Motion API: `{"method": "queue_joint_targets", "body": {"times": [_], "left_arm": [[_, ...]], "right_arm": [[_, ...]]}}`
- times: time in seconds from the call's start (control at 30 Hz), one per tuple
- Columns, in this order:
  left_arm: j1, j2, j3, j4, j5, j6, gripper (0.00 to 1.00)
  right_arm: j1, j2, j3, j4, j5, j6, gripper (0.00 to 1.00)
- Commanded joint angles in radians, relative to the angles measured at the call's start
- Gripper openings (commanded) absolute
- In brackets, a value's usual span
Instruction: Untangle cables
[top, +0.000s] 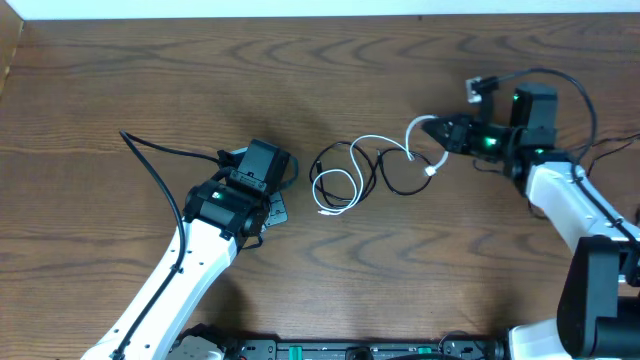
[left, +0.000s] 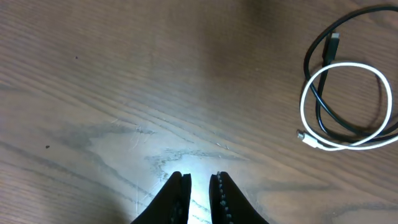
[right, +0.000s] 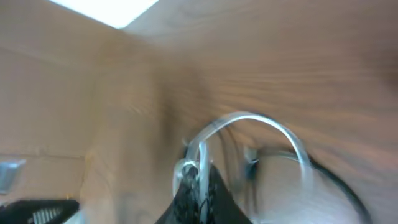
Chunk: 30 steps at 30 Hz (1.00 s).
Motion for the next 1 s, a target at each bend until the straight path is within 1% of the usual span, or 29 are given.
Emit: {"method": "queue_joint_targets", "body": {"times": [0.0, 0.07, 0.17, 0.23, 0.37, 0.4, 0.5, 0.57, 0.67, 0.77, 0.8, 0.87, 0.9, 0.97], "left_arm": [[0.003, 0.004, -0.001, -0.003, -0.017, -0.010, 0.17], [0.003, 0.004, -0.001, -0.003, -0.017, -0.010, 0.17], [0.003, 0.004, 0.000, -0.003, -0.017, -0.010, 0.17], [0.003, 0.004, -0.001, -0.003, -0.017, -0.010, 0.17], [0.003, 0.004, -0.001, -0.003, -0.017, -0.010, 0.17], [0.003, 0.004, -0.001, -0.003, -0.017, -0.009, 0.17], [0.003, 0.004, -0.001, -0.003, -0.017, -0.010, 0.17], [0.003, 0.004, -0.001, -0.002, -0.017, -0.010, 0.17], [0.003, 0.004, -0.001, 0.000, -0.017, -0.010, 0.17], [0.003, 0.004, -0.001, 0.000, -0.017, -0.010, 0.17], [0.003, 0.004, -0.001, 0.000, -0.017, -0.010, 0.17], [0.003, 0.004, -0.001, 0.000, -0.017, -0.010, 0.17], [0.003, 0.004, -0.001, 0.000, -0.017, -0.010, 0.17], [0.003, 0.004, -0.001, 0.000, -0.017, -0.010, 0.17]], "right_arm": [[-0.040, -0.055, 0.126, -0.159, 0.175, -0.190, 0.01], [-0.060, -0.077, 0.213, -0.291, 0.277, -0.240, 0.01], [-0.104, -0.111, 0.355, -0.420, 0.399, -0.267, 0.01], [-0.147, -0.140, 0.443, -0.456, 0.435, -0.268, 0.01], [-0.249, -0.192, 0.562, -0.453, 0.441, -0.263, 0.01], [-0.277, -0.203, 0.585, -0.453, 0.462, -0.241, 0.01], [-0.359, -0.234, 0.622, -0.452, 0.549, -0.188, 0.01], [-0.403, -0.243, 0.622, -0.455, 0.584, -0.189, 0.01], [-0.442, -0.238, 0.620, -0.494, 0.644, -0.189, 0.01], [-0.462, -0.224, 0.610, -0.539, 0.743, -0.189, 0.01], [-0.463, -0.218, 0.606, -0.550, 0.771, -0.189, 0.02], [-0.463, -0.198, 0.605, -0.568, 0.806, -0.191, 0.10], [-0.463, -0.183, 0.605, -0.576, 0.808, -0.193, 0.22], [-0.463, -0.161, 0.605, -0.591, 0.808, -0.193, 0.38]]}}
